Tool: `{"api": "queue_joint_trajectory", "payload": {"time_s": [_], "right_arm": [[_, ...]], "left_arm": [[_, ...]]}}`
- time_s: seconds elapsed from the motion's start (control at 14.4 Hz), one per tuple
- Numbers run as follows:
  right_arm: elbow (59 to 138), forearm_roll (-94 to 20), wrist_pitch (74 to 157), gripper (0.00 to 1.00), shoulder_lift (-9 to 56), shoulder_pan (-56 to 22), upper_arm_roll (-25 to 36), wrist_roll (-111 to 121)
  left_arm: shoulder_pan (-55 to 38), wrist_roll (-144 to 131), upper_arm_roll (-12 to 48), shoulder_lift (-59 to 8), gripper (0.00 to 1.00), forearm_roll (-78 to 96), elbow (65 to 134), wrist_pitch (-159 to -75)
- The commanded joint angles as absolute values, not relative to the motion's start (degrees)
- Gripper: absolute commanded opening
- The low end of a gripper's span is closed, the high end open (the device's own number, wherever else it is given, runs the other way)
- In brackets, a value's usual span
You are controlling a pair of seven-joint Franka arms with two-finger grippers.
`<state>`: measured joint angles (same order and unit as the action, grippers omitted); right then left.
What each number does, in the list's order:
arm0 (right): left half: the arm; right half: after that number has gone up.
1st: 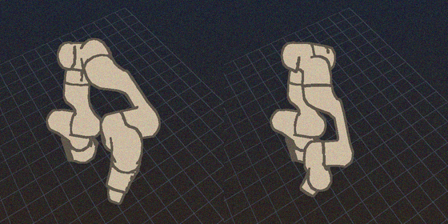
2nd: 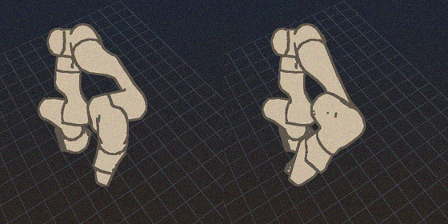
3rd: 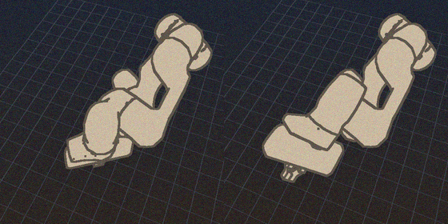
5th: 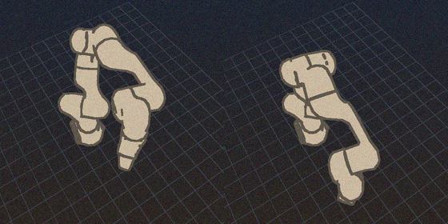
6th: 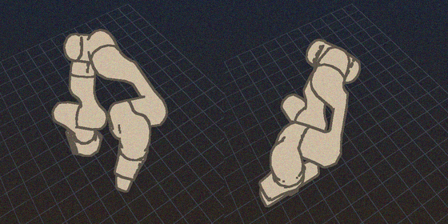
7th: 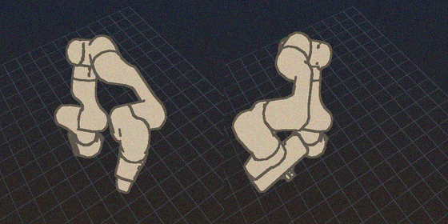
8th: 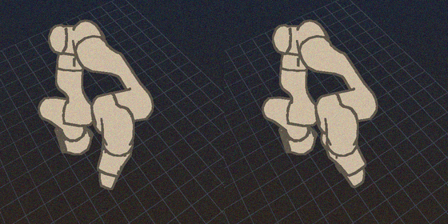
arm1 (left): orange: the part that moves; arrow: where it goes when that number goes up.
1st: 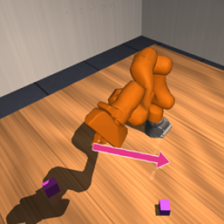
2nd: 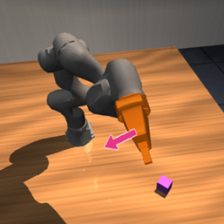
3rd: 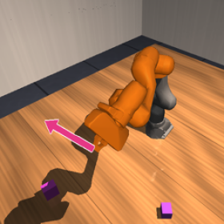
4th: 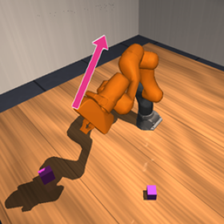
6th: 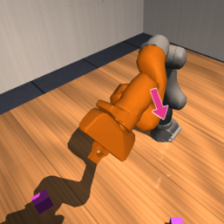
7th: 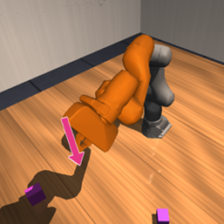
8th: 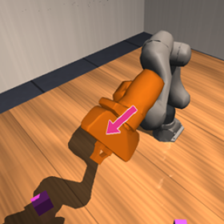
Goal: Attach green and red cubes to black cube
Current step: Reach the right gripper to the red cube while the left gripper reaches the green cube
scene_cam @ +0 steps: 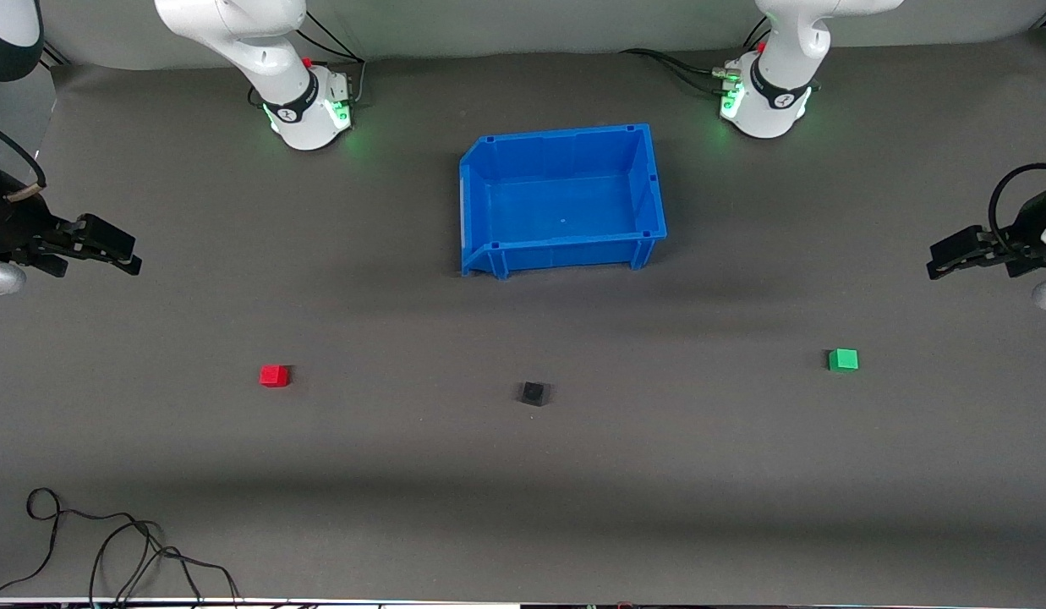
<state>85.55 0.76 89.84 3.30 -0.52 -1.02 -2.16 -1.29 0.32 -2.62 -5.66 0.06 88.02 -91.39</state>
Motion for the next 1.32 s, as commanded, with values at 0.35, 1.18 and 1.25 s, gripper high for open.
{"api": "queue_joint_trajectory", "payload": {"time_s": [0.35, 1.18, 1.25], "right_arm": [[84.11, 0.26, 88.86, 1.00, 4.66, -0.70, -1.05, -2.73], [84.64, -0.26, 98.68, 1.00, 24.77, -0.44, -0.79, -2.64], [84.73, -0.26, 100.70, 1.00, 27.05, -0.35, -0.88, -2.64]], "left_arm": [[-0.88, -1.14, -3.51, -7.91, 1.00, -0.26, 87.27, -92.81], [7.82, -15.18, -3.96, -15.02, 1.00, -0.27, 90.44, -92.98], [7.39, -16.16, -4.04, -15.99, 1.00, -0.35, 90.44, -93.08]]}}
